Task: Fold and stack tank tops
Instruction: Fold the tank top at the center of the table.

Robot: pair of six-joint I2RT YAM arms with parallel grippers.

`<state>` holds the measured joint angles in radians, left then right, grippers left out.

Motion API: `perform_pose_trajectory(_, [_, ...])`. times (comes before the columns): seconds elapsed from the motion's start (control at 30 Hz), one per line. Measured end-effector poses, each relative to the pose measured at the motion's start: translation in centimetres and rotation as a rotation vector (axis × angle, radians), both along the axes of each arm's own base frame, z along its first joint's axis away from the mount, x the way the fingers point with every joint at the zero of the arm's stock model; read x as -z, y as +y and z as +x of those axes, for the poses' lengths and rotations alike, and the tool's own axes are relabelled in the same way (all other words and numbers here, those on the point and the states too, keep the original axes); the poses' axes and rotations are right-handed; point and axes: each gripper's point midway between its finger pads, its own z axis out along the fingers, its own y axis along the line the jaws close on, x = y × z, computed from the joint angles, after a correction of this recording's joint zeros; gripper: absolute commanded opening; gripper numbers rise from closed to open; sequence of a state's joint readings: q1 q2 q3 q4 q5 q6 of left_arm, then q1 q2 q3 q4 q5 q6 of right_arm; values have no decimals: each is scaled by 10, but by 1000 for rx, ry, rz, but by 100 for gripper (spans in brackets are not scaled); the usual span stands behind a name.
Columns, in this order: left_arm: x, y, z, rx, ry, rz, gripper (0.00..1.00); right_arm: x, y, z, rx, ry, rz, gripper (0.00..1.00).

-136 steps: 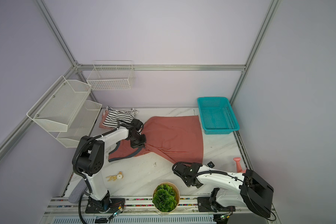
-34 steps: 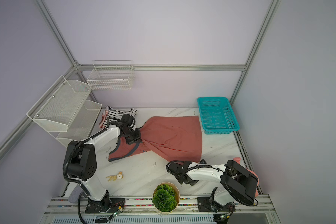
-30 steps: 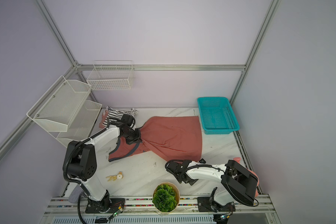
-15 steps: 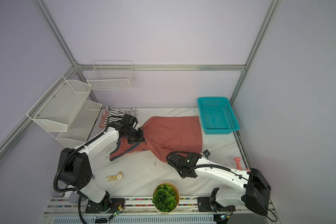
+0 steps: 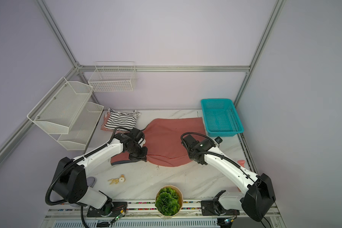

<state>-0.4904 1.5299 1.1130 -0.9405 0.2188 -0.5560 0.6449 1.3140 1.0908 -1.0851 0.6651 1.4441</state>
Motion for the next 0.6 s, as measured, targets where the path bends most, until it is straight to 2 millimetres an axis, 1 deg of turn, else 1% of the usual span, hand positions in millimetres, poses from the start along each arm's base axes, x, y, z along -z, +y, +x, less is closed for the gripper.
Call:
perform_pose_trajectory(0.07, [2, 3, -4, 0, 11, 19, 0, 4, -5, 10, -20, 32, -22, 0])
perform_pose_trajectory(0.13, [3, 6, -3, -2, 9, 33, 0, 13, -9, 22, -38, 66, -29, 0])
perform_pose_trajectory(0.27, [5, 10, -2, -6, 8, 61, 0, 31, -12, 43, -81, 115, -31, 0])
perform_pose_trajectory(0.37, [12, 11, 1, -4, 35, 95, 0, 42, -12, 58, -116, 135, -21, 0])
perform_pose_trajectory(0.6, [22, 2, 33, 23, 49, 152, 0, 67, -18, 86, -171, 188, -21, 0])
